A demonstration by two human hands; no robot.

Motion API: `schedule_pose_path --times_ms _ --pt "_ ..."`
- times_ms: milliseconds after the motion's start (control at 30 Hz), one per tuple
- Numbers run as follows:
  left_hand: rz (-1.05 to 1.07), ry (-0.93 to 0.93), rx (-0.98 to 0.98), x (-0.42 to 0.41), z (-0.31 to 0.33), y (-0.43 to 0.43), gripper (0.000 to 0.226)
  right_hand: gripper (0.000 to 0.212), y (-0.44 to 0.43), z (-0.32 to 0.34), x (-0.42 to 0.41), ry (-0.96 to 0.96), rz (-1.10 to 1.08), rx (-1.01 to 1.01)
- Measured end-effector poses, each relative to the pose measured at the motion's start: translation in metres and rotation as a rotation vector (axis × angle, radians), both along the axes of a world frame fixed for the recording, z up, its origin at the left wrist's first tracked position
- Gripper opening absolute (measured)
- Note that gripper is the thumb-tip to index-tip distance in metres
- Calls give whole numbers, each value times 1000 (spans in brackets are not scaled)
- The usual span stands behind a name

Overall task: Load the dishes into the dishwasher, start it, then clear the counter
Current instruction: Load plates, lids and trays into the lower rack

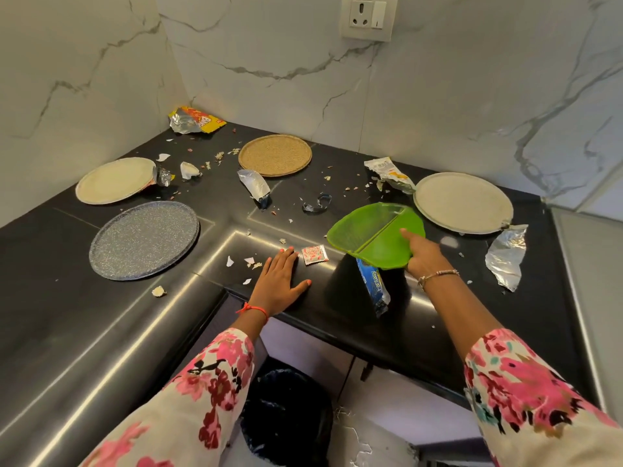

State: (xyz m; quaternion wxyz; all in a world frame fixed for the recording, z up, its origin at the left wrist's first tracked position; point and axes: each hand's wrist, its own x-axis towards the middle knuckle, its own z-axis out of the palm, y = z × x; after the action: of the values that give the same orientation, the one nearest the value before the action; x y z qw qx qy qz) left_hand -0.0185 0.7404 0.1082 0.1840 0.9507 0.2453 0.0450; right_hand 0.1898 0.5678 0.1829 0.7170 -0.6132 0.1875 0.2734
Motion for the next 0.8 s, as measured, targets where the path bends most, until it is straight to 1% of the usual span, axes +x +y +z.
schedule_pose_path --times_ms 33,100,200,300,367,500,633,700,767,800 --pt "0 -10 -5 -5 1 -6 99 55 -8 -5 -2 3 68 0" --pt "-6 -39 -17 -18 2 -20 97 57 -19 -3 -17 1 169 7" --pt "-14 -100 -11 -51 -2 -50 92 47 -40 14 -58 -22 237 87" --pt "-14 -136 6 -92 -10 -85 91 30 -69 22 -102 -26 295 183" --pt "-20 -121 -6 -125 -16 -114 92 27 -94 21 -137 -20 298 219" --pt "-52 -124 -7 -191 -27 -179 92 43 -156 10 -211 -58 276 150" --pt "-82 -149 -35 -257 -42 -249 89 47 -230 -13 -285 -115 253 79" --pt "-98 -116 -59 -293 -45 -290 90 50 -273 -23 -324 -144 230 16" --pt "-76 -126 -95 -316 -55 -313 90 52 -300 -40 -346 -115 245 -2" --pt "-104 -110 -101 -330 -55 -331 91 53 -322 -45 -362 -105 241 -18"
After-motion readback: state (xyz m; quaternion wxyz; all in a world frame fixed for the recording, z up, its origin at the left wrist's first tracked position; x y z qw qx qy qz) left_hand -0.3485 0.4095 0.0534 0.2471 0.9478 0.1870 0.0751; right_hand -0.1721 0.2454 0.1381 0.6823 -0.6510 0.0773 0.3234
